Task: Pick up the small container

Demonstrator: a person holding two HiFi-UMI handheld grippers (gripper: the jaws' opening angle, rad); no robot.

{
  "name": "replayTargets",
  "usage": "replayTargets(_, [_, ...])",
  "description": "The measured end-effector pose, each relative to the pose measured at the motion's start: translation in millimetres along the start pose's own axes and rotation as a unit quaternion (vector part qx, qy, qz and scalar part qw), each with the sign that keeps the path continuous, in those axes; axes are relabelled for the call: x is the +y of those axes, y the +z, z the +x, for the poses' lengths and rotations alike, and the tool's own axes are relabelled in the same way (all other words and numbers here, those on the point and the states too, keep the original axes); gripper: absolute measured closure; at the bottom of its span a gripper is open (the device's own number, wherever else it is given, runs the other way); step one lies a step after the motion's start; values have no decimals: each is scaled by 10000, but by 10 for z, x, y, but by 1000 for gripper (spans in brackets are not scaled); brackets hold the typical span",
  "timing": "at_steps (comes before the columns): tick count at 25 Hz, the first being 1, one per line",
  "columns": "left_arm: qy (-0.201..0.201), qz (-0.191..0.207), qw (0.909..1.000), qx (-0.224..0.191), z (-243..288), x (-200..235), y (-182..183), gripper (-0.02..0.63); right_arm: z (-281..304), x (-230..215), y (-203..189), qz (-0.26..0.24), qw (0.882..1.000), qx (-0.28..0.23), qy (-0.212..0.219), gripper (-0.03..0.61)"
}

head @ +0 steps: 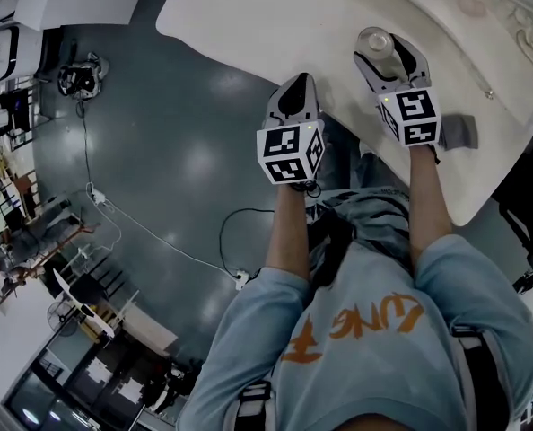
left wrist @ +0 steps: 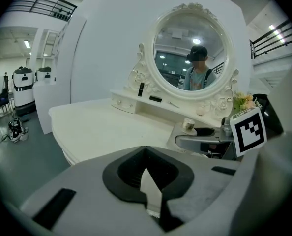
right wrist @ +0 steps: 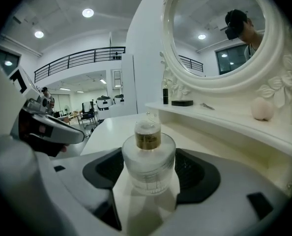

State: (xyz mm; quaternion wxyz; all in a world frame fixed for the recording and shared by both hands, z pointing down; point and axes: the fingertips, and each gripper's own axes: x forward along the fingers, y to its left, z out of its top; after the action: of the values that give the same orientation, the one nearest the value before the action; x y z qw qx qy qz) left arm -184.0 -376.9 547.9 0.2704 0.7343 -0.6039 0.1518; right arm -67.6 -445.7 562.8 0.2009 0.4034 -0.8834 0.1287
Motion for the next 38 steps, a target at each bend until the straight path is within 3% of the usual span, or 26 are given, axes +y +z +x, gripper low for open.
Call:
replayTargets(15, [-154, 61, 9998, -75, 40, 43, 204, 592, 64, 30, 10, 54, 9995, 245, -190, 255])
replayTargets(24, [-187, 51, 9993, -327, -21, -266, 177, 592, -228, 95, 8, 4, 9998, 158, 78, 252])
replayTargets(38, [-4, 320, 9891, -1440, -737, -851, 724, 592, -1227, 113, 799, -684, 9944, -801, 54, 252])
